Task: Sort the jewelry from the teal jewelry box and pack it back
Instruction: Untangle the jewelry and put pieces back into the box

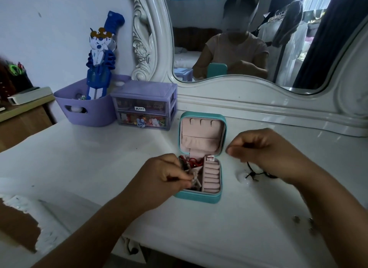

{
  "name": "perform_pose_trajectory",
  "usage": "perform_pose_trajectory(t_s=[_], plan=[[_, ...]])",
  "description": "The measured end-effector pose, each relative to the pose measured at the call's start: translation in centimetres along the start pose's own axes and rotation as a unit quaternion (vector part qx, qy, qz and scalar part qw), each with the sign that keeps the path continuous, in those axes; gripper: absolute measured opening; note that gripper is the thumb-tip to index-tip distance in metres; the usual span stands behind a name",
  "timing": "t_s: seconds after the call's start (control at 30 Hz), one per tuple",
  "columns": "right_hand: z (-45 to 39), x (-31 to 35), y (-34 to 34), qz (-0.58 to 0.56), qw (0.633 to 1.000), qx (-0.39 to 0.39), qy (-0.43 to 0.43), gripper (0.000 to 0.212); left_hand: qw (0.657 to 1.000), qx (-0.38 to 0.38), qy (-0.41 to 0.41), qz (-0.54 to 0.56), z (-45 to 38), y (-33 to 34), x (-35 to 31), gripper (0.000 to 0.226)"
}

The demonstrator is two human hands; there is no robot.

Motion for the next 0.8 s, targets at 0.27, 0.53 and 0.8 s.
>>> perform_pose_trajectory(t_s=[0.27, 0.53, 0.8], plan=[[1.6, -3.1, -5.4, 0.0, 0.994, -0.089, 0.066, 0.009, 0.985, 0.137, -0.047, -0.097, -1.6, 1.0, -0.8, 0.006], [1.9, -6.4, -2.6, 0.261, 0.958, 0.059, 0.102, 0.014, 0.993, 0.075, -0.075, -0.047, -1.4, 1.0, 0.1, 0.026], [1.7, -7.9, -3.4, 0.336, 0.936, 0.046, 0.09, 0.022, 0.999, -0.017, -0.027, -0.023, -1.0, 0.0, -1.1, 0.017]])
Point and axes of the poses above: each hand's wrist, its own z-axis away from the middle knuckle, its own y-axis out of the palm, x = y × z, the point moved 7 cm from there along -z, towards the middle knuckle
